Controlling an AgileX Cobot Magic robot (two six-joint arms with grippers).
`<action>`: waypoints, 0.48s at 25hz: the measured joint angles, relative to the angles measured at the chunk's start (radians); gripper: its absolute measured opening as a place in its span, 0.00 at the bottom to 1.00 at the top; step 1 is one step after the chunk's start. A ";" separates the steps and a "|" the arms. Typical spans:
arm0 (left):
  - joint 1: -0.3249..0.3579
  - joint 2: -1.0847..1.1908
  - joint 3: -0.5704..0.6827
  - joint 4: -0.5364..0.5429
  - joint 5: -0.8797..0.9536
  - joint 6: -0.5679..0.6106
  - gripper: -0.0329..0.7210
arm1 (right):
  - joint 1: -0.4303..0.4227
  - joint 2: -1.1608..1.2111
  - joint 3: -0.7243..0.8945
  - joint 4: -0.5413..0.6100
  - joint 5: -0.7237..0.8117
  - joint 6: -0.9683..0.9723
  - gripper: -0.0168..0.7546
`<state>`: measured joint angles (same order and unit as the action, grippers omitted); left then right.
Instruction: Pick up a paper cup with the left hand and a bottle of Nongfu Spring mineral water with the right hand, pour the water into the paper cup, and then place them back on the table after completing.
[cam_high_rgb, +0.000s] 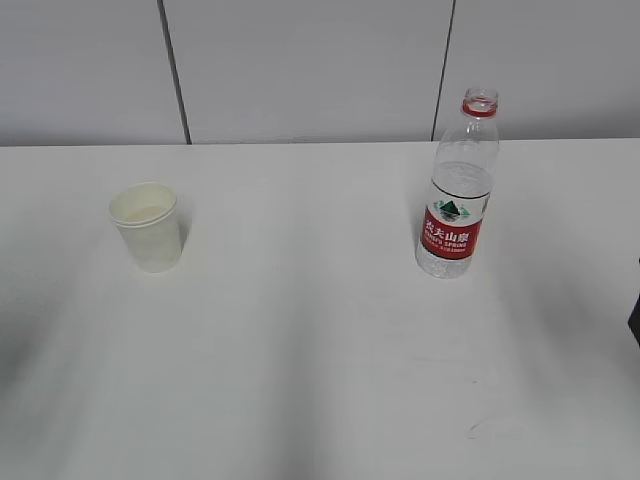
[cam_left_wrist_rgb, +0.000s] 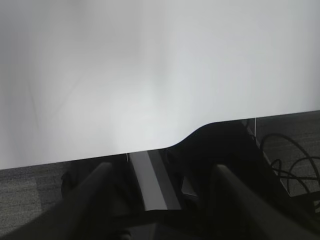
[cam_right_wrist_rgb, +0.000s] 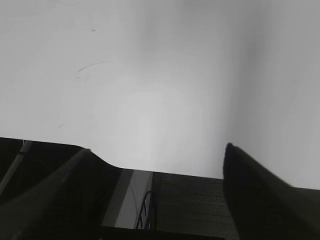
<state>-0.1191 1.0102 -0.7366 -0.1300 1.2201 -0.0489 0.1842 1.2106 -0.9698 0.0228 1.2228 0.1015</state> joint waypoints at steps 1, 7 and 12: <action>0.000 -0.011 0.000 0.000 0.001 0.000 0.56 | 0.000 0.000 0.000 0.000 0.000 0.000 0.78; 0.000 -0.140 0.000 0.000 0.005 0.000 0.53 | 0.000 -0.065 0.000 0.020 0.002 0.000 0.78; 0.000 -0.322 0.001 0.013 0.023 0.000 0.53 | 0.000 -0.201 0.000 0.023 0.009 0.000 0.78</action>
<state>-0.1191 0.6880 -0.7356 -0.1173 1.2426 -0.0489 0.1842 1.0097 -0.9698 0.0463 1.2322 0.1015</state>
